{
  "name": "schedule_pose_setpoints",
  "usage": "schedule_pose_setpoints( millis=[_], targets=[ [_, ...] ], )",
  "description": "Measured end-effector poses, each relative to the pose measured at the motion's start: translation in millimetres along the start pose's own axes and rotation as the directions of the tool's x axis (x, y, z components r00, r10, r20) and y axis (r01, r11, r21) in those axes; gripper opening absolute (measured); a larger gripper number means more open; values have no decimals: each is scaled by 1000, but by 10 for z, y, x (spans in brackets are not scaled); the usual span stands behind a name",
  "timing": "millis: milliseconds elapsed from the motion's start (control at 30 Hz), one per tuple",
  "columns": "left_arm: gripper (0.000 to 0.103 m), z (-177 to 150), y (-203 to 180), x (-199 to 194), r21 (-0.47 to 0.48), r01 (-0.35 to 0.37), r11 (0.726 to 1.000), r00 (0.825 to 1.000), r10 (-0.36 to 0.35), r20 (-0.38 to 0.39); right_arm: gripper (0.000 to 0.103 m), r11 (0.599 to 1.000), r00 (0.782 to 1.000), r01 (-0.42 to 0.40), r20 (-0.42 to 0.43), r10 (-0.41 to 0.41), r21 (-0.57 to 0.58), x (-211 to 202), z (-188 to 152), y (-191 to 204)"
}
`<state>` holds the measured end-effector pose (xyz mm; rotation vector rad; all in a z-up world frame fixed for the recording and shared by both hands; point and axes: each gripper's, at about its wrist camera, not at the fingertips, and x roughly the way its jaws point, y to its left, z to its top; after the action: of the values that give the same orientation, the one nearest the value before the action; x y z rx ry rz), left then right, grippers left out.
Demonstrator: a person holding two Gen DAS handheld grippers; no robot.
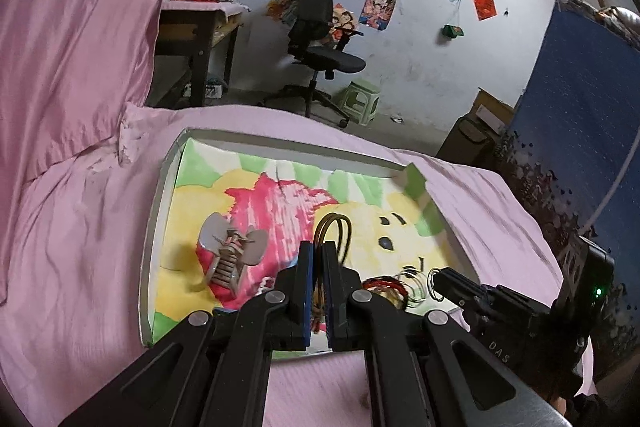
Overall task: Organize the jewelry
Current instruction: 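Open the left tool over the tray while right tool releases the key ring there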
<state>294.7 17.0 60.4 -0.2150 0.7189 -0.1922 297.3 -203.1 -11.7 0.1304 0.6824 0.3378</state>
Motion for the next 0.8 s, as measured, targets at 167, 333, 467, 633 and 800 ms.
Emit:
schedule_pose_setpoints(
  millis=[167,333,467,633,800],
  targets=[
    [5,-29,111,107,-20,-9,1000,1000,9,-20,7,1000,999,14,-43,-15,-20,164,5,91],
    [5,-54,170,183,-28,-37,999,999,36,-31,7,999,996,35,-84,-38,-37,289,-27,142],
    [5,-82,224,230,-42,-72,997,997,70,-46,7,999,994,39,-101,-42,-37,329,-45,143],
    [7,-152,302,291,-75,-98,992,993,93,-72,7,998,993,39,-112,-43,-42,357,-57,136],
    [12,-228,283,286,-39,-117,992,991,114,-73,15,998,993,45,-110,-49,-40,339,-69,128]
  ],
)
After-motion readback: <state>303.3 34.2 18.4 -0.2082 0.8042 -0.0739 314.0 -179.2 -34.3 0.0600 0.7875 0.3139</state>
